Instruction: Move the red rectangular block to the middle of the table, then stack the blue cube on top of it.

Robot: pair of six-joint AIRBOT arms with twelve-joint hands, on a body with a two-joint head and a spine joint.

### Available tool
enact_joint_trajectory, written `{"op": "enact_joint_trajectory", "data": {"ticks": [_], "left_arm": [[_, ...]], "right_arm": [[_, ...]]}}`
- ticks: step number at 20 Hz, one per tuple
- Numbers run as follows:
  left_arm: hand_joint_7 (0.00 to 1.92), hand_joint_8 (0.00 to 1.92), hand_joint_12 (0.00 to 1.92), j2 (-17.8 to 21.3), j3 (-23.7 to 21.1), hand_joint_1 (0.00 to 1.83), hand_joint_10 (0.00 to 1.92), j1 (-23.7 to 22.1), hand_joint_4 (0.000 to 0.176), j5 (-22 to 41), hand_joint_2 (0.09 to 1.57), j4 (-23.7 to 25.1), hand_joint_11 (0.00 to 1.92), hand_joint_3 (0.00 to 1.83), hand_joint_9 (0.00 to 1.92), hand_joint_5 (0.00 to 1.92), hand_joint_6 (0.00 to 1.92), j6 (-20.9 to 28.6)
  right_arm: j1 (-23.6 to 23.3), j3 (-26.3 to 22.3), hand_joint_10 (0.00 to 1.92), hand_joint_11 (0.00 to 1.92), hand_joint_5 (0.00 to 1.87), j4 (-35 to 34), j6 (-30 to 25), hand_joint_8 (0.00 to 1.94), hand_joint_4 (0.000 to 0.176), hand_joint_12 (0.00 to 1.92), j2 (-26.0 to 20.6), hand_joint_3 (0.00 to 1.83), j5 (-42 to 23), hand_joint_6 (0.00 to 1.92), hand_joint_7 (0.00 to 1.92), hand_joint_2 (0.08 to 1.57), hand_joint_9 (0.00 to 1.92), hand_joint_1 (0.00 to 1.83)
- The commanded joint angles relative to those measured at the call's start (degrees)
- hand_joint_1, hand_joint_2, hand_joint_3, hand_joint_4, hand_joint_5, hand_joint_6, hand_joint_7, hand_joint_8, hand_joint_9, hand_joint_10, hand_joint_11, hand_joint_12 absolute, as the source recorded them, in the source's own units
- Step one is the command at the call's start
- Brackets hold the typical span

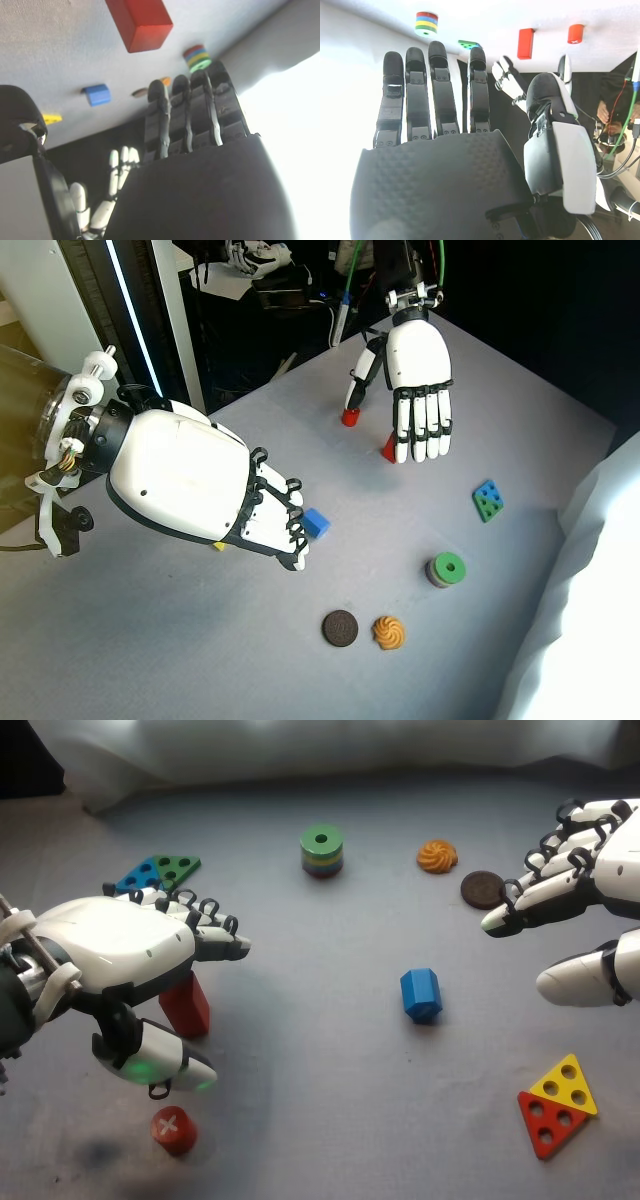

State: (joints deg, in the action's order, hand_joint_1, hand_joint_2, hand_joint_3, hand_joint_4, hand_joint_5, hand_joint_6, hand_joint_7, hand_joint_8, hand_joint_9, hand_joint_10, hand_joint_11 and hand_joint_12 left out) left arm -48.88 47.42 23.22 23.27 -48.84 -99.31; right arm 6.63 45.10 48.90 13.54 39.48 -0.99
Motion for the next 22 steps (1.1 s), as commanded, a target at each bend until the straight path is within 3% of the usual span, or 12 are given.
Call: {"op": "enact_joint_trajectory", "data": {"ticks": [1, 5, 8, 11, 17, 22], "left_arm": [[0.25, 0.01, 0.44, 0.08, 0.50, 0.81, 0.01, -0.01, 0.000, 5.03, 0.91, 0.62, 0.00, 0.00, 0.16, 0.37, 0.02, -0.40], [0.35, 0.01, 0.54, -1.47, 2.90, 0.91, 0.01, 0.94, 0.020, 5.15, 0.88, -0.93, 0.00, 0.00, 0.23, 0.48, 0.02, -0.74], [0.37, 0.01, 0.51, -2.35, 4.23, 0.97, 0.01, 0.95, 0.000, 6.89, 0.88, -3.92, 0.00, 0.00, 0.25, 0.50, 0.01, -2.79], [0.38, 0.01, 0.55, -3.13, 5.39, 1.00, 0.01, 0.94, 0.000, 7.25, 0.89, -5.40, 0.00, 0.00, 0.26, 0.53, 0.01, -3.25], [0.41, 0.00, 0.62, -4.44, 5.64, 1.00, 0.01, 0.82, 0.000, 9.30, 0.93, -13.00, 0.00, 0.01, 0.28, 0.55, 0.01, -8.00], [0.45, 0.01, 0.53, -6.18, 5.44, 0.99, 0.01, -0.60, 0.000, 11.95, 0.96, -19.02, 0.00, 0.01, 0.30, 0.59, 0.01, -11.31]], "right_arm": [[-0.91, 0.12, 0.00, 0.00, 0.36, -0.42, -0.39, 0.00, 0.000, 0.66, -0.72, 0.00, -3.64, 0.00, 0.34, 1.25, 0.28, 0.00], [-0.91, 0.12, 0.00, 0.00, 0.37, -0.42, -0.41, 0.00, 0.000, 0.68, -0.72, 0.00, -3.64, 0.00, 0.35, 1.25, 0.29, 0.00], [-0.91, 0.12, 0.00, 0.00, 0.36, -0.42, -0.41, 0.00, 0.000, 0.70, -0.72, 0.00, -3.64, 0.00, 0.36, 1.25, 0.30, 0.00], [-0.91, 0.12, 0.00, 0.00, 0.37, -0.42, -0.41, 0.00, 0.000, 0.71, -0.72, 0.00, -3.65, 0.00, 0.36, 1.25, 0.31, 0.00], [-0.92, 0.12, 0.01, 0.00, 0.39, -0.42, -0.42, 0.01, 0.000, 0.74, -0.72, 0.00, -3.65, 0.00, 0.40, 1.26, 0.35, 0.00], [-0.92, 0.12, 0.01, 0.00, 0.40, -0.42, -0.44, 0.00, 0.000, 0.77, -0.72, 0.00, -3.65, 0.00, 0.41, 1.25, 0.37, 0.00]]}}
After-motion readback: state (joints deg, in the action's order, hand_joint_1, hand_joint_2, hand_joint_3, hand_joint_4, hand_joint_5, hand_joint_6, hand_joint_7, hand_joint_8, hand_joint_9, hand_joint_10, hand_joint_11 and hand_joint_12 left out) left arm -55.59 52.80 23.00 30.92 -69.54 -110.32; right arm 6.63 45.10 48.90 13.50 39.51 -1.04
